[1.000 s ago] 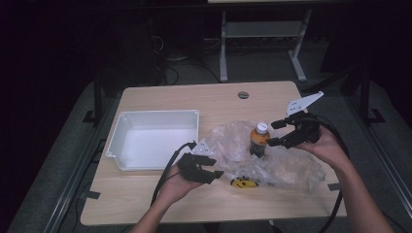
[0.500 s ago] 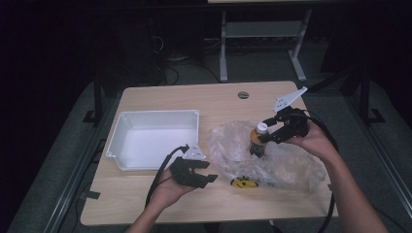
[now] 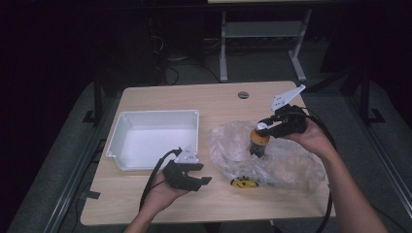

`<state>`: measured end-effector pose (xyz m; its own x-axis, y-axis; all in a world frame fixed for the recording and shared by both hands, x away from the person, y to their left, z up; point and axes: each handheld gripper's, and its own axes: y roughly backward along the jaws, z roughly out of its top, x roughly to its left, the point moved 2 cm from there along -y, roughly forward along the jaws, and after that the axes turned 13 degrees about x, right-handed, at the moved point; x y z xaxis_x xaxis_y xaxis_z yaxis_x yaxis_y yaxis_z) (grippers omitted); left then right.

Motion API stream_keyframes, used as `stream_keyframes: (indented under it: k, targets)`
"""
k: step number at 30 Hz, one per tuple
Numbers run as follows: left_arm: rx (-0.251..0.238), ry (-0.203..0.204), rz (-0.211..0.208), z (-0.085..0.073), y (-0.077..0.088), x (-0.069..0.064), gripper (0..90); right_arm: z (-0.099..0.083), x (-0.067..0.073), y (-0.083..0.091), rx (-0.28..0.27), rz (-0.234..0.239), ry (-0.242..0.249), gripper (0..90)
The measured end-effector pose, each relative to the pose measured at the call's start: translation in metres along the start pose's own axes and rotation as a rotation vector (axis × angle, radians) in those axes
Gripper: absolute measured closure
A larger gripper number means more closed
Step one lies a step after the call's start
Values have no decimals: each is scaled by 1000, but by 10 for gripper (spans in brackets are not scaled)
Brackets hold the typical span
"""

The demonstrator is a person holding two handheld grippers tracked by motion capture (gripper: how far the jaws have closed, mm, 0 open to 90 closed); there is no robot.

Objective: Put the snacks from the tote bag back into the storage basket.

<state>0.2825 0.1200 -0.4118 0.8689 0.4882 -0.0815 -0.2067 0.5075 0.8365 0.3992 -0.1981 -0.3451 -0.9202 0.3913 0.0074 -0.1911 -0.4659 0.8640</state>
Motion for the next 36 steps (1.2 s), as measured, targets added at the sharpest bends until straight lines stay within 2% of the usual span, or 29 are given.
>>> stream_keyframes:
  k: [15,23,26,32,36]
  targets:
    - [-14,41,12,-17,9,6,445,0,0,1,12,3,13,579]
    - [-15,43,34,-25,17,8,442,2,0,1,28,-3,24,583]
    - [-19,45,42,-28,19,9,440,2,1,2,30,2,12,584]
    - [-43,78,40,-38,21,12,439,4,1,2,46,-1,10,586]
    - [-39,83,59,-43,22,15,437,5,1,2,50,2,6,587]
